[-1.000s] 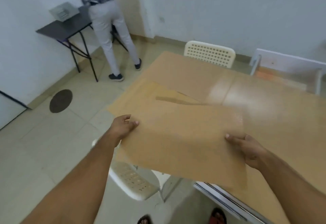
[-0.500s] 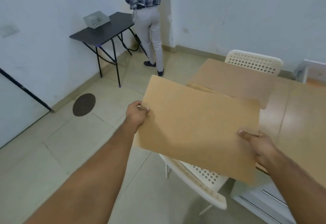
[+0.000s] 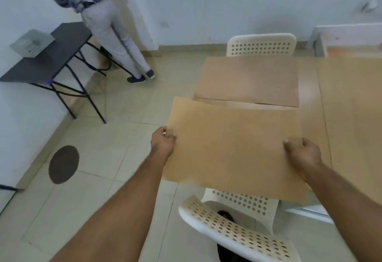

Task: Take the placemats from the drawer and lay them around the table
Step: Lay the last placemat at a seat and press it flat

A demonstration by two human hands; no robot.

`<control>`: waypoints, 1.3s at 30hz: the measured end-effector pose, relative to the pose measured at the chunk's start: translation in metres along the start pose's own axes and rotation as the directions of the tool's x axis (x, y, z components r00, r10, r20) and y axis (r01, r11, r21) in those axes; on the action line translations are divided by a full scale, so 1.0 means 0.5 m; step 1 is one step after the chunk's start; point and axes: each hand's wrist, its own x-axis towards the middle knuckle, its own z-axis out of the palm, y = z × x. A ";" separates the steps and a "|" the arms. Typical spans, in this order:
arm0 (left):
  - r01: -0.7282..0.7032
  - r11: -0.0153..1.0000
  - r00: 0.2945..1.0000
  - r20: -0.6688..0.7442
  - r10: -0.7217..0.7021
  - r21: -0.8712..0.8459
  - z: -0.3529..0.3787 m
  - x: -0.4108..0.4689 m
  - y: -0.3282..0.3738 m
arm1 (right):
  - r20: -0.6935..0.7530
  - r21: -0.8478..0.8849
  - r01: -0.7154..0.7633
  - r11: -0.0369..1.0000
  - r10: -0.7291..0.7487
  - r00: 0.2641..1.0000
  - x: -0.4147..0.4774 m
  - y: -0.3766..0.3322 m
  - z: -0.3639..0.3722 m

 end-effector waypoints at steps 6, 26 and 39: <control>-0.008 0.995 0.997 0.080 0.000 0.098 0.087 0.102 0.022 | -0.087 -0.088 -0.045 0.995 0.038 0.995 0.085 0.011 0.018; -0.277 0.736 0.959 0.218 0.179 0.617 0.181 0.132 0.020 | -0.046 -0.688 0.180 0.703 -0.290 0.956 0.102 0.011 0.056; -0.414 0.518 0.910 0.355 0.215 0.748 0.200 0.117 -0.002 | 0.230 -0.873 0.282 0.398 -0.173 0.958 0.129 0.038 0.070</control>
